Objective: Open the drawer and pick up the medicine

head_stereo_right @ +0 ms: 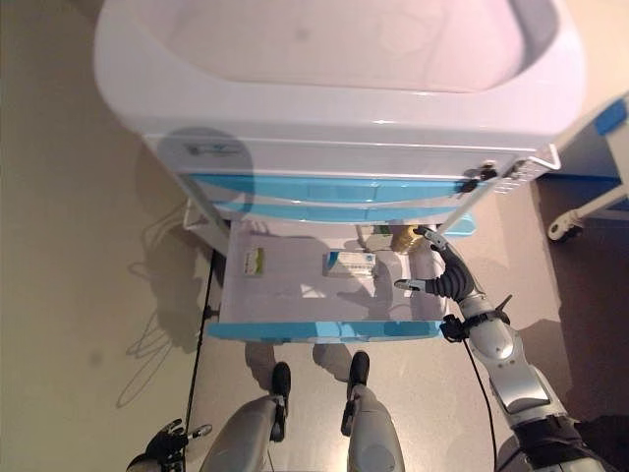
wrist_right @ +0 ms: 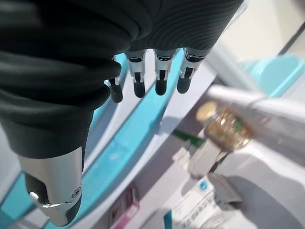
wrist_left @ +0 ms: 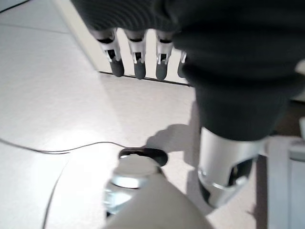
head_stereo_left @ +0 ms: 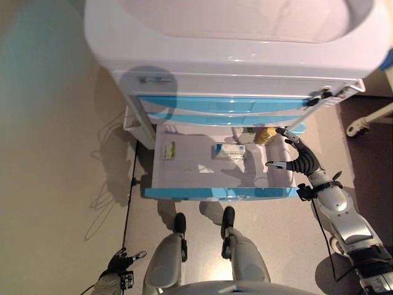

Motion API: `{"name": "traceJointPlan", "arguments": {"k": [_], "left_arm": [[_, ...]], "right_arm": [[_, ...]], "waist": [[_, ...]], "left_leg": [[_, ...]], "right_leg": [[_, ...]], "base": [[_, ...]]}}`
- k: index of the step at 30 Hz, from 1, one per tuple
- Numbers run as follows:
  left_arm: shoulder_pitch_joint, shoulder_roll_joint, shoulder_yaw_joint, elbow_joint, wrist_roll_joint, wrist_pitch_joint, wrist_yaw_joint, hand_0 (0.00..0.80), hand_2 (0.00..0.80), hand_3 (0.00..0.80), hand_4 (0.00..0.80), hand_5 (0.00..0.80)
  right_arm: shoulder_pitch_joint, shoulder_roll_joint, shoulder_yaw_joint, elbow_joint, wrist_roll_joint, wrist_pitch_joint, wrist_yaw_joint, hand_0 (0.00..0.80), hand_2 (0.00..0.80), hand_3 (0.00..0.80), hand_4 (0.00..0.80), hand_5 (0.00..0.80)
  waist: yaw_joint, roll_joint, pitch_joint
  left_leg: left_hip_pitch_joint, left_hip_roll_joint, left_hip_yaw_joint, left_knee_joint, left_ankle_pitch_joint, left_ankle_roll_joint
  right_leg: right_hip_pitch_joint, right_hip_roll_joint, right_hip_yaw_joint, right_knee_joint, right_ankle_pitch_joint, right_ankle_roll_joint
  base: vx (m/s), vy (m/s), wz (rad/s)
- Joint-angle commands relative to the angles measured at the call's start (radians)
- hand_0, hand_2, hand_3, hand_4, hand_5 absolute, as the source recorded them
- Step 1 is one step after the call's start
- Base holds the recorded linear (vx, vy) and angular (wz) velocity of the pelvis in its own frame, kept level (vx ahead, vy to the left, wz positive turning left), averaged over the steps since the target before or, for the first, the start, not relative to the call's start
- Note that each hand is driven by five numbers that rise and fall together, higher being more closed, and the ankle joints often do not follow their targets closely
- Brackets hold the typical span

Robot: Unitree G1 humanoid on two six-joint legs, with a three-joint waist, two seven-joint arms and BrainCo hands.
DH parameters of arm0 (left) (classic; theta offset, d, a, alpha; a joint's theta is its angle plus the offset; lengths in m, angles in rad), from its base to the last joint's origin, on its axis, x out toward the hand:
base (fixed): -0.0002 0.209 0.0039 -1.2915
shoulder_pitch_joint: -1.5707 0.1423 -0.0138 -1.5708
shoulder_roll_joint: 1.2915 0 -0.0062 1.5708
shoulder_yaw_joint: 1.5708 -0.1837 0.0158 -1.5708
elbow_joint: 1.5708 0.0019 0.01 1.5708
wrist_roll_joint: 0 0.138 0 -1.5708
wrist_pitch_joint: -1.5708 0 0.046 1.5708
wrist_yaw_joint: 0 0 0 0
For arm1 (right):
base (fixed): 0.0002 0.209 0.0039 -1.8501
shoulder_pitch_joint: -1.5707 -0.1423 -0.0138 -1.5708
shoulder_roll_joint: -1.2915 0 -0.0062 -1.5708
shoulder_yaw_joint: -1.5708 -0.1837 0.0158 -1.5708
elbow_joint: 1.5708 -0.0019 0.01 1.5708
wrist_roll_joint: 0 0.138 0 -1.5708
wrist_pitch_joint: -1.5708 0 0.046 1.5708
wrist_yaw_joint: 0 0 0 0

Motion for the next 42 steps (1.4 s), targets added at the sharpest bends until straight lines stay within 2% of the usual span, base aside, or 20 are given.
{"name": "traceJointPlan", "arguments": {"k": [1, 10, 18, 27, 31, 39, 42], "left_arm": [[0.018, 0.051, 0.006, -0.01, 0.041, 0.008, -0.001, 0.0, 0.0, 0.0, 0.0, 0.0], [0.004, 0.081, -0.033, -0.022, 0.026, 0.014, -0.006, 0.0, 0.0, 0.0, 0.0, 0.0], [-0.036, 0.087, -0.101, -0.059, -0.034, 0.008, 0.009, 0.0, 0.0, 0.0, 0.0, 0.0], [-0.075, 0.075, -0.154, -0.071, -0.069, 0.005, 0.027, 0.0, 0.0, 0.0, 0.0, 0.0], [-0.098, 0.066, -0.17, -0.062, -0.07, 0.004, 0.032, 0.0, 0.0, 0.0, 0.0, 0.0], [-0.112, 0.052, -0.162, -0.036, -0.063, 0.006, 0.038, 0.0, 0.0, 0.0, 0.0, 0.0], [-0.116, 0.043, -0.16, -0.032, -0.056, 0.007, 0.042, 0.0, 0.0, 0.0, 0.0, 0.0]], "right_arm": [[-0.075, -0.014, 0.03, 0.0, 0.024, 0.004, -0.002, 0.0, 0.0, 0.0, 0.0, 0.0], [-0.24, 0.031, 0.103, 0.234, 0.063, 0.045, -0.038, 0.0, 0.0, 0.0, 0.0, 0.0], [-0.487, 0.069, 0.199, 0.541, -0.016, 0.09, -0.115, 0.0, 0.0, 0.0, 0.0, 0.0], [-0.683, 0.105, 0.324, 0.752, -0.176, 0.132, -0.154, 0.0, 0.0, 0.0, 0.0, 0.0], [-0.737, 0.112, 0.45, 0.796, -0.37, 0.157, -0.128, 0.0, 0.0, 0.0, 0.0, 0.0], [-0.7, 0.125, 0.474, 0.726, -0.402, 0.16, -0.092, 0.0, 0.0, 0.0, 0.0, 0.0], [-0.662, 0.117, 0.445, 0.67, -0.383, 0.155, -0.1, 0.0, 0.0, 0.0, 0.0, 0.0]], "waist": [[0.025, 0.0, 0.003], [0.077, 0.0, 0.023], [0.11, 0.023, 0.053], [0.124, 0.053, 0.076], [0.128, 0.058, 0.081], [0.12, 0.055, 0.082], [0.11, 0.05, 0.084]], "left_leg": [[0.007, -0.02, -0.026, -0.084, 0.042, -0.024], [-0.033, -0.019, -0.092, -0.085, 0.067, -0.04], [-0.063, -0.024, -0.139, -0.081, 0.086, -0.05], [-0.086, -0.028, -0.166, -0.087, 0.108, -0.058], [-0.089, -0.027, -0.177, -0.097, 0.116, -0.063], [-0.092, -0.025, -0.178, -0.103, 0.12, -0.066], [-0.093, -0.024, -0.173, -0.104, 0.12, -0.065]], "right_leg": [[-0.017, -0.022, -0.004, 0.088, -0.03, 0.078], [-0.018, -0.03, -0.07, 0.107, -0.056, 0.064], [-0.03, -0.039, -0.11, 0.136, -0.076, 0.052], [-0.052, -0.045, -0.13, 0.161, -0.088, 0.044], [-0.052, -0.046, -0.137, 0.159, -0.091, 0.042], [-0.058, -0.047, -0.138, 0.161, -0.092, 0.04], [-0.062, -0.047, -0.132, 0.162, -0.092, 0.04]], "base": [[-0.005, -0.091, 0.3], [0.0, -0.072, 0.33], [-0.014, -0.048, 0.23], [-0.014, -0.018, 0.11], [-0.007, -0.025, 0.08], [-0.001, -0.006, 0.02], [0.0, 0.0, 0.0]]}}
